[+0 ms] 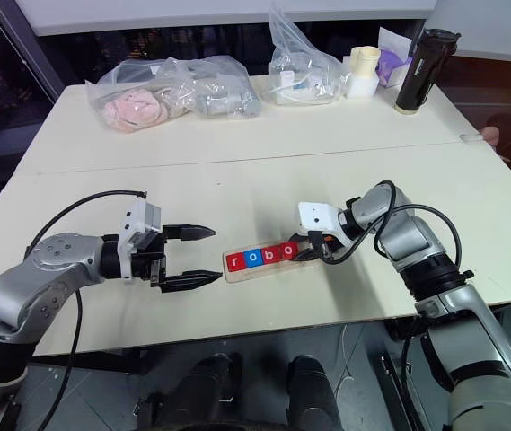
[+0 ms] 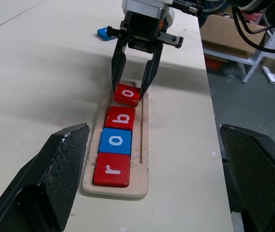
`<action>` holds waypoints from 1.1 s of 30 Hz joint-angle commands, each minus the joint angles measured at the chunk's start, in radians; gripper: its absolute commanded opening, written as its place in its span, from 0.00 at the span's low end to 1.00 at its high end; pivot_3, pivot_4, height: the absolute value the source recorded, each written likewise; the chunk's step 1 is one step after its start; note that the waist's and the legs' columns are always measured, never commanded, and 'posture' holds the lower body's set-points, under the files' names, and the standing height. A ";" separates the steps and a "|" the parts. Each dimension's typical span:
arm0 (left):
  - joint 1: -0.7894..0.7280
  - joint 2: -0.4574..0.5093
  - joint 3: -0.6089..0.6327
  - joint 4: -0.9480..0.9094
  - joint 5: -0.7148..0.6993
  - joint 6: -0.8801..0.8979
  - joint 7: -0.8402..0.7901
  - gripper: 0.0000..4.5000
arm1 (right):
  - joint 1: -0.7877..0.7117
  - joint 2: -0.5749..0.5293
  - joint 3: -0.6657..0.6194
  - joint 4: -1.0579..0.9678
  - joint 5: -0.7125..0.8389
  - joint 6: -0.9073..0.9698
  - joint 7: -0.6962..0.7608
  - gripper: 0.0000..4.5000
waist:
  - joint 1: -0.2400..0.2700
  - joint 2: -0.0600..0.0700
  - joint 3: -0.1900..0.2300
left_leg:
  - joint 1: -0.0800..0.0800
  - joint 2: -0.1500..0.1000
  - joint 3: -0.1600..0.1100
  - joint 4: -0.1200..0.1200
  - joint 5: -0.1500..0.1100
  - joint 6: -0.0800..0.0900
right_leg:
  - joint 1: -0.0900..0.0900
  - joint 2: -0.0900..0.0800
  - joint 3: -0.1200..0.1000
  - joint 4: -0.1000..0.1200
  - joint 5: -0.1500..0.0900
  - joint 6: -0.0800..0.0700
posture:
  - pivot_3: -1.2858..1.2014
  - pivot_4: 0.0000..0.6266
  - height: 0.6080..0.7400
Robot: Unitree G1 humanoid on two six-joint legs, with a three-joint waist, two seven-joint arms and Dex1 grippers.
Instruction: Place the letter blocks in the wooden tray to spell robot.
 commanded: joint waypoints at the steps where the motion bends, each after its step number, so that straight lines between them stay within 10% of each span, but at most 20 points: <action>1: -0.003 0.003 0.022 -0.031 -0.014 -0.003 0.003 1.00 | -0.036 0.008 -0.006 -0.006 0.005 -0.007 -0.001 0.25 | 0.000 0.000 0.000 | 0.000 0.000 0.000 0.000 0.000 0.000 | 0.000 0.000 0.000 0.000 0.000 0.000 | 0.52 0.24 0.88; 3: -0.003 0.003 0.023 -0.031 -0.015 -0.003 0.003 1.00 | -0.037 0.010 -0.006 -0.005 0.004 -0.007 -0.001 0.25 | 0.000 0.000 0.000 | 0.000 0.000 0.000 0.000 0.000 0.000 | 0.000 0.000 0.000 0.000 0.000 0.000 | 0.52 0.24 0.88; 10: -0.007 0.001 0.022 -0.029 -0.015 -0.002 0.004 1.00 | -0.043 0.012 -0.007 0.000 0.000 -0.009 -0.004 0.97 | 0.000 0.000 0.000 | 0.000 0.000 0.000 0.000 0.000 0.000 | 0.000 0.000 0.000 0.000 0.000 0.000 | 0.52 0.24 0.88; 33: -0.028 -0.014 0.000 -0.012 -0.009 -0.007 -0.009 1.00 | 0.068 -0.071 -0.259 -0.203 0.025 0.236 -0.367 0.97 | 0.015 0.000 0.000 | 0.000 0.000 0.000 -0.001 0.000 0.000 | 0.000 -0.002 0.000 0.000 -0.001 -0.003 | 0.52 0.24 0.88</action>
